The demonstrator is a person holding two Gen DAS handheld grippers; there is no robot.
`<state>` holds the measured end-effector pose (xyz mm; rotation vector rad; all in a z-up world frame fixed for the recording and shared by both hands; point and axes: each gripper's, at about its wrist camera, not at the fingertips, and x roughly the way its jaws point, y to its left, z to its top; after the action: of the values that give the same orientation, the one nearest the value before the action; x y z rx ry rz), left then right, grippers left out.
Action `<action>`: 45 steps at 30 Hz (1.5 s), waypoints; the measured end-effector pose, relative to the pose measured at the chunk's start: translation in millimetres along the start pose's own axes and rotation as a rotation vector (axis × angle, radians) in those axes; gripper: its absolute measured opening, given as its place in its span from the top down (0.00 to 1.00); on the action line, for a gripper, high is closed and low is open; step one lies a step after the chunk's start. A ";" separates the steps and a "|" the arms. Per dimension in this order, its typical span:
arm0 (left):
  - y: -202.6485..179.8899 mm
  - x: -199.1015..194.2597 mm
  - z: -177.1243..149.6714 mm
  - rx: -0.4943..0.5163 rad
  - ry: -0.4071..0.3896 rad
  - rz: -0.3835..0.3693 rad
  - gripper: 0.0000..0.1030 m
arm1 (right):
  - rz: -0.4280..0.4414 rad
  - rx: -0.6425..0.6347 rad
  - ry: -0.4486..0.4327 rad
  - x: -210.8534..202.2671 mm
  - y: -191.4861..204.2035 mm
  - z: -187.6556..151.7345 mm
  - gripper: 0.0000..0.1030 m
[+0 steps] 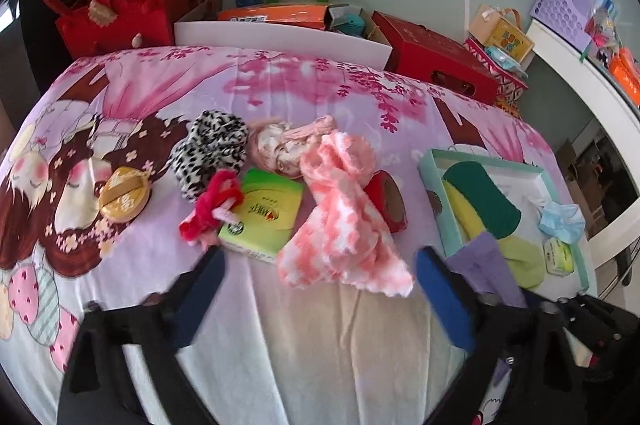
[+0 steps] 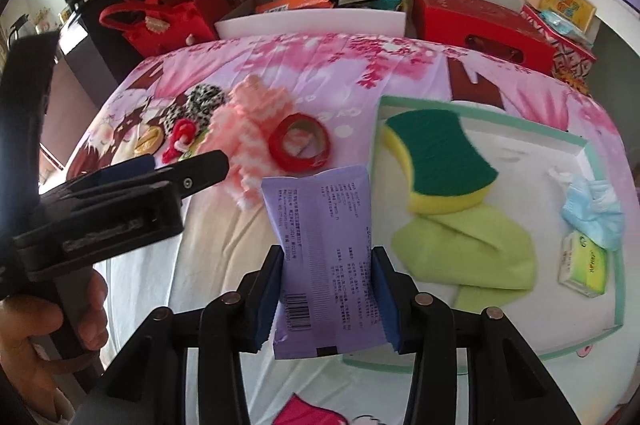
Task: Organize soft objects
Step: 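Carry the purple packet toward the tray with the right tool while the left tool grasps the pink striped towel, then carry the packet and pink towel over the tray and open both tools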
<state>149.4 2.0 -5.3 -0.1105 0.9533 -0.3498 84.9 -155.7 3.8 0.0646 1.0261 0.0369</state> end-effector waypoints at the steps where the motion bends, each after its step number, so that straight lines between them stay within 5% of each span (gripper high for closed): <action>1: -3.1 2.1 1.7 0.012 0.001 0.005 0.21 | -0.001 0.007 -0.003 -1.1 -3.9 0.3 0.55; 3: -7.8 8.8 4.8 0.033 0.016 0.011 0.27 | -0.009 0.018 -0.010 -3.4 -12.4 0.7 0.55; 10: -18.2 37.7 12.6 0.047 0.070 0.015 0.74 | -0.031 0.057 -0.008 -4.9 -40.1 -1.7 0.56; 13: -18.9 42.9 11.5 0.042 0.071 0.024 0.82 | -0.028 0.081 -0.008 -4.3 -50.8 -3.6 0.55; 22: -14.3 25.3 11.5 -0.006 -0.022 -0.002 0.88 | -0.017 0.124 -0.031 -9.3 -68.5 -10.1 0.56; 32: -28.6 -46.1 38.0 0.020 -0.227 -0.053 0.88 | -0.020 0.170 -0.085 -32.1 -85.9 -9.4 0.56; 39: -63.4 -104.4 49.2 0.095 -0.347 -0.139 0.88 | -0.036 0.202 -0.126 -54.0 -103.1 -9.5 0.56; 45: -105.1 -112.9 43.6 0.171 -0.343 -0.206 0.88 | -0.076 0.236 -0.125 -60.3 -127.9 -18.8 0.55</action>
<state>99.6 -60.8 133.5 -0.1084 0.5710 -0.5810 37.6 -286.3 36.5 0.2401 0.9039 -0.1560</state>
